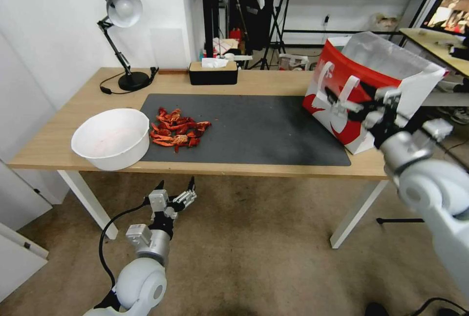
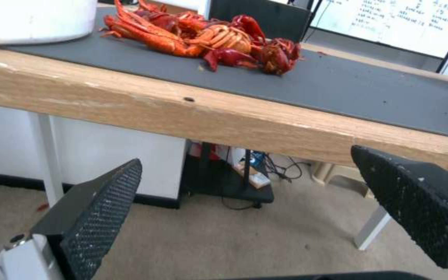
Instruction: Close the takeout container lid, then place the container into the takeout bag.
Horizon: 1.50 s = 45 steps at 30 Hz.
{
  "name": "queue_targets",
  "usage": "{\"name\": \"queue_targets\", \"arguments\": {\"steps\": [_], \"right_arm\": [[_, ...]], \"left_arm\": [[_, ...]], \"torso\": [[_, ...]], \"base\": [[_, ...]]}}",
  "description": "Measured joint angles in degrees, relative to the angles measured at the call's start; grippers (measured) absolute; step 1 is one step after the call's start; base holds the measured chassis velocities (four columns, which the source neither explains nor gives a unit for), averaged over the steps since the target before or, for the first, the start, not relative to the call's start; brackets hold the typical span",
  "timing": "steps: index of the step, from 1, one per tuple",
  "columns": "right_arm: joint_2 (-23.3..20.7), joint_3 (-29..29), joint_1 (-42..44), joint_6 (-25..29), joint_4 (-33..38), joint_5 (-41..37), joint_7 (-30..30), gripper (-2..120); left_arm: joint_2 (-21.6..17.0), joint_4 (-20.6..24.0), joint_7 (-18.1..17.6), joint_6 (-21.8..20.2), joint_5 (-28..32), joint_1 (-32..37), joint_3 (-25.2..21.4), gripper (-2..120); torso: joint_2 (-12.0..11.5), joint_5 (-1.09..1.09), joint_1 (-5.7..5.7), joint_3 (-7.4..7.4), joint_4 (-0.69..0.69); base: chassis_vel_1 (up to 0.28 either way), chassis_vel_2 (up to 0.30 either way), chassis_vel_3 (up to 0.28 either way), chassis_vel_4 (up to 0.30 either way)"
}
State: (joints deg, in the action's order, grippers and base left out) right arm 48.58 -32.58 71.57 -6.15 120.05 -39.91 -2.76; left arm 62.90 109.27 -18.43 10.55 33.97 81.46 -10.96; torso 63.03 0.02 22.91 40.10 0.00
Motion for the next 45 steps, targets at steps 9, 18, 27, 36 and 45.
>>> {"name": "queue_targets", "arguments": {"steps": [9,18,27,36,45], "right_arm": [[8.31,-0.91,9.18,6.24,1.45,6.69,-2.71,100],[17.45,-1.02,17.83,12.25,2.23,14.04,-4.64,100],[21.45,-0.15,20.72,14.92,-0.18,16.07,-3.96,100],[24.5,0.97,21.44,15.97,-2.2,16.9,-2.73,100],[26.11,1.61,21.87,17.0,-4.31,17.21,-2.02,100]], "left_arm": [[0.48,-0.31,0.19,0.52,-1.49,0.23,0.0,100],[0.51,-0.92,0.9,1.15,-2.59,0.52,-0.3,100],[0.54,-1.18,1.14,1.59,-3.1,0.7,-0.36,100],[0.36,-0.93,1.26,1.86,-3.47,1.01,-0.69,100],[0.58,-0.93,1.23,2.41,-3.75,1.15,-0.67,100]], "torso": [[-0.01,-0.02,0.0,0.0,0.0],[-0.01,-0.01,0.0,0.0,0.0],[-0.01,-0.01,0.01,0.0,0.0],[-0.01,-0.01,0.01,0.0,0.01],[-0.01,-0.02,0.0,0.0,0.0]], "base": [[0.0,0.0,0.0,0.0],[0.0,0.0,0.0,0.0],[0.0,0.0,0.0,0.0],[0.0,0.0,0.0,0.0],[0.0,0.0,0.0,0.0]]}}
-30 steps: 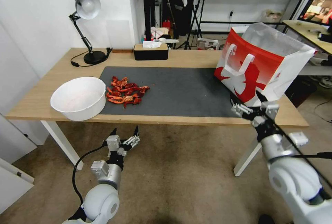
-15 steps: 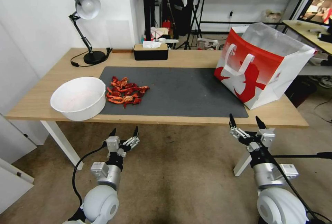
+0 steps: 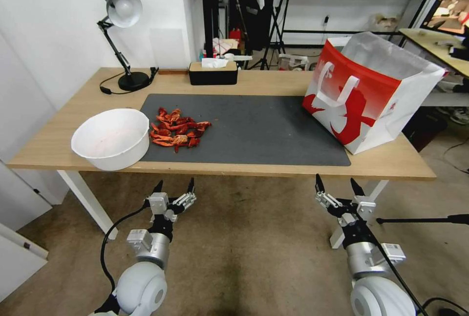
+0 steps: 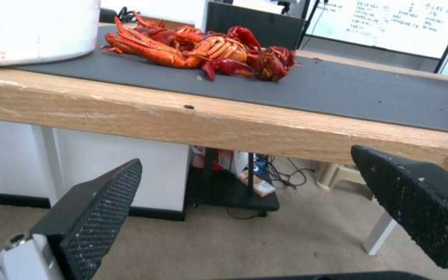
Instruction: Close the takeout container lid, then place the container into the takeout bag.
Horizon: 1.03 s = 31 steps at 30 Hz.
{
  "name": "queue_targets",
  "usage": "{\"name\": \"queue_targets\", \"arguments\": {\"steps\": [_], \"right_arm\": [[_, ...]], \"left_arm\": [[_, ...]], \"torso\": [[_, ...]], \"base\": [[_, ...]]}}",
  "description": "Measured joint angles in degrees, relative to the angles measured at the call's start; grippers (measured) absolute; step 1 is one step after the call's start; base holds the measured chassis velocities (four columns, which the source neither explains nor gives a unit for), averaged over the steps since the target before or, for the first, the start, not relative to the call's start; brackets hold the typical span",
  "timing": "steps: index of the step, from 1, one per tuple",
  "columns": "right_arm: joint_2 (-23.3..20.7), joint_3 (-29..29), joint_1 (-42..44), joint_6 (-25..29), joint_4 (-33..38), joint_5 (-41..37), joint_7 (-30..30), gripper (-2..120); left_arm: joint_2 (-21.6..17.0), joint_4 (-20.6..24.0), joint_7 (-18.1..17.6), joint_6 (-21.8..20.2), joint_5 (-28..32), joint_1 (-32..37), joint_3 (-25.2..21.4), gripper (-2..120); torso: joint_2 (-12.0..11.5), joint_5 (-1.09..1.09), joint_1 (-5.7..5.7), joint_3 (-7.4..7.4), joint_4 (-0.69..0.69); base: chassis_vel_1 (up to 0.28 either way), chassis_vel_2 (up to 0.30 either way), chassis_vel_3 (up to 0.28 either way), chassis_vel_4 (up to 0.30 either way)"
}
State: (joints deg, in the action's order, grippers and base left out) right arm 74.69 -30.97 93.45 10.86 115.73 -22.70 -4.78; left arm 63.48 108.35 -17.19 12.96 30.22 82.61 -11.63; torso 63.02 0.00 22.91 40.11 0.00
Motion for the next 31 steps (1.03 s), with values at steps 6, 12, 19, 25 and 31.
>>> {"name": "queue_targets", "arguments": {"steps": [6,12,19,25,31], "right_arm": [[-0.05,0.01,-0.04,0.0,-0.01,-0.09,0.03,100],[-0.09,0.01,-0.08,-0.02,-0.01,-0.15,0.03,100],[-0.13,0.01,-0.1,-0.06,0.0,-0.19,0.03,100],[-0.15,0.0,-0.12,-0.08,0.01,-0.21,0.02,100],[-0.16,-0.01,-0.13,-0.11,0.02,-0.23,0.01,100]], "left_arm": [[0.0,0.01,-0.03,0.0,-0.02,0.02,0.02,100],[-0.01,0.05,-0.06,0.0,-0.02,0.02,0.03,100],[-0.02,0.06,-0.08,0.0,-0.02,0.03,0.03,100],[-0.02,0.06,-0.09,0.0,-0.02,0.02,0.03,100],[-0.02,0.06,-0.09,0.0,-0.02,0.03,0.03,100]], "torso": [[0.0,0.0,0.0,0.0,0.0],[0.0,0.0,0.0,0.0,0.0],[0.0,0.0,0.0,0.0,0.0],[0.0,0.0,0.0,0.0,0.0],[0.0,0.0,0.0,0.0,0.0]], "base": [[0.0,0.0,0.0,0.0],[0.0,0.0,0.0,0.0],[0.0,0.0,0.0,0.0],[0.0,0.0,0.0,0.0],[0.0,0.0,0.0,0.0]]}}
